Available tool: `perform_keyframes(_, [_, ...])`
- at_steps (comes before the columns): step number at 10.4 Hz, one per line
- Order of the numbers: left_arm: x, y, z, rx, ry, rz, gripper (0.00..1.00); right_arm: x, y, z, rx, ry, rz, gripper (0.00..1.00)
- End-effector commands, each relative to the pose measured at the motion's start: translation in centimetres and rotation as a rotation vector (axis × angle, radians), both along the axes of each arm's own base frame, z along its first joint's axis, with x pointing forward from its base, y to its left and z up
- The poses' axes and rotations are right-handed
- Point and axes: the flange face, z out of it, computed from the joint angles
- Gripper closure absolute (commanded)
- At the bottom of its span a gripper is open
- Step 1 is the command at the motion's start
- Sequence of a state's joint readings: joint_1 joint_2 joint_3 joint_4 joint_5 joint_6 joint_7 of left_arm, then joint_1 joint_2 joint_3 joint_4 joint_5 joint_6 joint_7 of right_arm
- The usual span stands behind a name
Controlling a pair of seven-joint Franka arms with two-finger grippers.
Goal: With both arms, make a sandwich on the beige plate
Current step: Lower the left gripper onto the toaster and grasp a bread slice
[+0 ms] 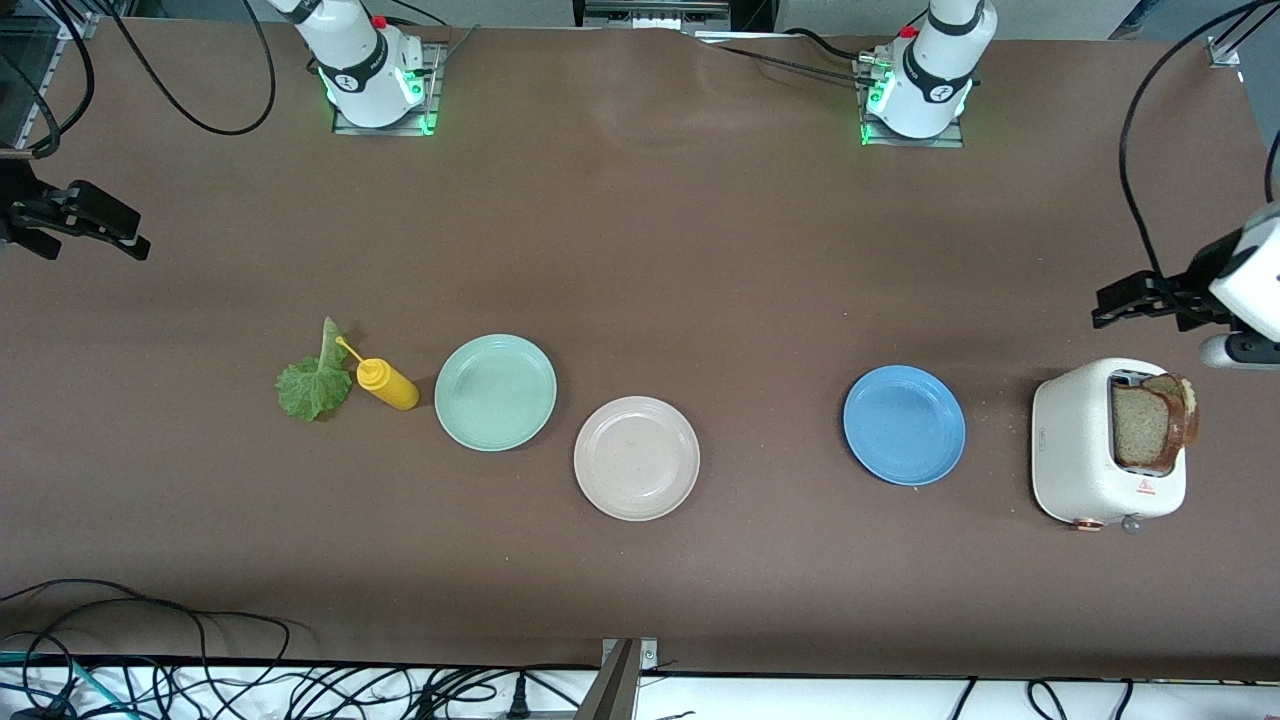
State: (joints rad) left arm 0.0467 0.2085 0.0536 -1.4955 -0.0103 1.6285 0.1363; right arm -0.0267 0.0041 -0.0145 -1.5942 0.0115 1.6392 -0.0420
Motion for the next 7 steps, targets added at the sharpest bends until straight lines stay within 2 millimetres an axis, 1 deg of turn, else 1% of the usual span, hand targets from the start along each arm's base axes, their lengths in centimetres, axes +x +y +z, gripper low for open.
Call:
perform_keyframes(1, [1.7,4.1,-1.5,0.006,0.009,-0.073,0.0,0.1,-0.2,0.5,0.014,-0.01,-0.004,0.0])
perform_keyframes(2, [2.2,5.9,-2.9,-0.002,0.024,-0.096,0.0,0.1,-0.1,0.5,0.014,-0.01,-0.003,0.0])
perform_keyframes(3, [2.9,7.6,-3.8,-0.001,0.016,-0.106,0.0,0.1,-0.2,0.5,0.014,-0.01,-0.004,0.0])
perform_keyframes(4, [3.8,8.2,-4.9,0.003,0.001,-0.116,0.0,0.1,-0.1,0.5,0.014,-0.01,-0.003,0.0])
perform_keyframes(6, [5.5,8.5,-7.7,0.015,-0.034,-0.12,0.0,0.1,-0.2,0.5,0.014,-0.01,-0.004,0.0])
perform_keyframes(7, [6.0,9.2,-8.6,0.02,-0.048,-0.113,0.0,0.1,-0.2,0.5,0.014,-0.01,-0.004,0.0])
